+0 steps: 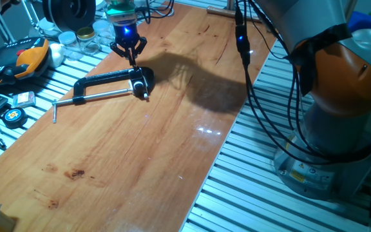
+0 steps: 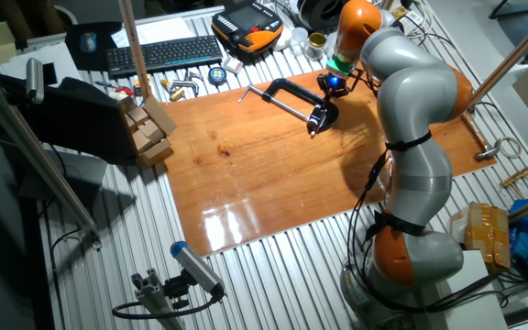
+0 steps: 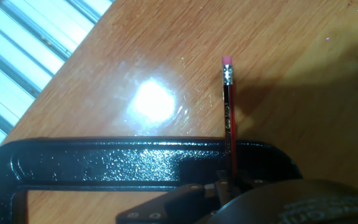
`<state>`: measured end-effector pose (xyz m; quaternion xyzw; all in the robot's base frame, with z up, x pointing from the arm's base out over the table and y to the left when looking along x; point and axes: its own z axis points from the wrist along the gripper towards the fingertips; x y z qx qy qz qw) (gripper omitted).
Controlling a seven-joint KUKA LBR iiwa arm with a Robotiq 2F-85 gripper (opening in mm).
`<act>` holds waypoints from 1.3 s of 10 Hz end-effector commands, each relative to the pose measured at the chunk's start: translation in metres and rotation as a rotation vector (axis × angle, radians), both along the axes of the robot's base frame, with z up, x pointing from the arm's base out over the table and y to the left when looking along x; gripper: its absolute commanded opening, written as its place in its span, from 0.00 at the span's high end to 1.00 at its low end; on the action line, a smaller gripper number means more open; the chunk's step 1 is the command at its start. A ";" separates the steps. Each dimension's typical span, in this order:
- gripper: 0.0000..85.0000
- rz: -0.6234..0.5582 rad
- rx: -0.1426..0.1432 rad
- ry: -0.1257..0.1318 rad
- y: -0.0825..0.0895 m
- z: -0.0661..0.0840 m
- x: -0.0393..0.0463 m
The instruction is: Insert the pencil into the pencil sharpener
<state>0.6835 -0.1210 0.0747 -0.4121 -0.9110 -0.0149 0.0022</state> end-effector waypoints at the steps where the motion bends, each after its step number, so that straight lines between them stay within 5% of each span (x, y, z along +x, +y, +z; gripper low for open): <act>1: 1.00 0.000 0.000 0.000 0.001 0.000 -0.0001; 13: 1.00 -0.023 0.003 0.007 0.013 -0.001 -0.0070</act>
